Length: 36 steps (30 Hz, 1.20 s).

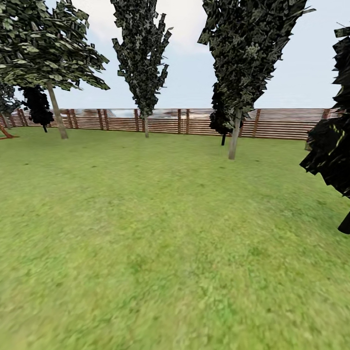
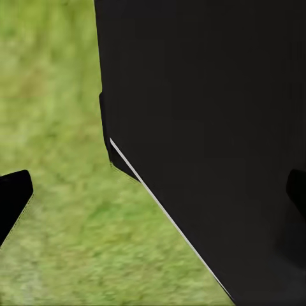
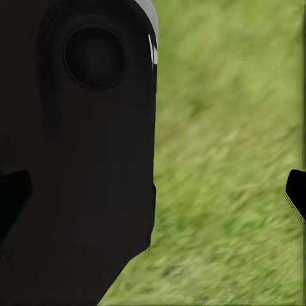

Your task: Take the three Easter eggs out of the wicker basket on the lawn in the garden, then place them on the lawn next to a single tree (choose any tree) so that all three eggs are next to the same tree and none are left in the basket.

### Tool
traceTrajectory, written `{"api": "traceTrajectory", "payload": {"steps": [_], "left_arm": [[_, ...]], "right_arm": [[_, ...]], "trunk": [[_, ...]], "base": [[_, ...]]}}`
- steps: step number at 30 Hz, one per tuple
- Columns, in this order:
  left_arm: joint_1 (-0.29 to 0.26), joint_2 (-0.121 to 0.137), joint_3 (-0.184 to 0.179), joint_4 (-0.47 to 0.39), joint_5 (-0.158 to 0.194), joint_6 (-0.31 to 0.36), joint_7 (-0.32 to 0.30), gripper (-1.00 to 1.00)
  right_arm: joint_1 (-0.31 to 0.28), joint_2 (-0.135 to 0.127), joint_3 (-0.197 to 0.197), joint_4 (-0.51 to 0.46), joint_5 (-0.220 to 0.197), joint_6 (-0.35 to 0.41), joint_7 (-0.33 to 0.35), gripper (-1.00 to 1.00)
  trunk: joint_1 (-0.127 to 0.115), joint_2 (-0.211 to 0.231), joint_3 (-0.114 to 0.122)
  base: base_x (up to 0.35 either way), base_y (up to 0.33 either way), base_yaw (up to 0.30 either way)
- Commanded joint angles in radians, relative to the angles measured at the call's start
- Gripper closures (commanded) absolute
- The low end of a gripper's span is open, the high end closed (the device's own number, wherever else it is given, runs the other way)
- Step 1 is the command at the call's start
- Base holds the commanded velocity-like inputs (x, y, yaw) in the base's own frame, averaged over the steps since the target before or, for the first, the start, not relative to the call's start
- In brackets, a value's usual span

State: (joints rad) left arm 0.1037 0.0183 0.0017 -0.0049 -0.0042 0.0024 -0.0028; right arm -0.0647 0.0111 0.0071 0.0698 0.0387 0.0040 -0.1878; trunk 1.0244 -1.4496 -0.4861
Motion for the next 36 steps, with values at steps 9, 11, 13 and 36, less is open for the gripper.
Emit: {"api": "traceTrajectory", "payload": {"steps": [9,11,13,36], "left_arm": [[0.001,0.000,0.000,0.000,0.000,0.000,0.000,-1.00],[0.001,0.000,0.000,0.000,0.000,0.000,0.000,-1.00],[0.000,0.000,0.000,0.000,0.000,0.000,0.000,-1.00],[0.000,0.000,0.000,-0.001,0.000,0.001,0.000,-1.00]], "right_arm": [[-0.001,0.000,0.001,0.002,0.004,-0.001,-0.004,-1.00],[-0.001,0.000,0.001,0.002,0.004,-0.001,-0.004,-1.00],[-0.001,0.000,0.001,0.002,0.004,-0.001,-0.004,-1.00],[-0.001,0.000,0.001,0.002,0.004,-0.001,-0.004,-1.00]], "trunk": [[0.001,0.000,-0.001],[0.001,0.000,-0.001],[0.001,0.000,-0.001],[0.001,0.000,-0.001]], "base": [[0.335,0.000,0.000],[0.335,0.000,0.000],[0.336,0.000,0.000],[0.336,0.000,0.000]]}}
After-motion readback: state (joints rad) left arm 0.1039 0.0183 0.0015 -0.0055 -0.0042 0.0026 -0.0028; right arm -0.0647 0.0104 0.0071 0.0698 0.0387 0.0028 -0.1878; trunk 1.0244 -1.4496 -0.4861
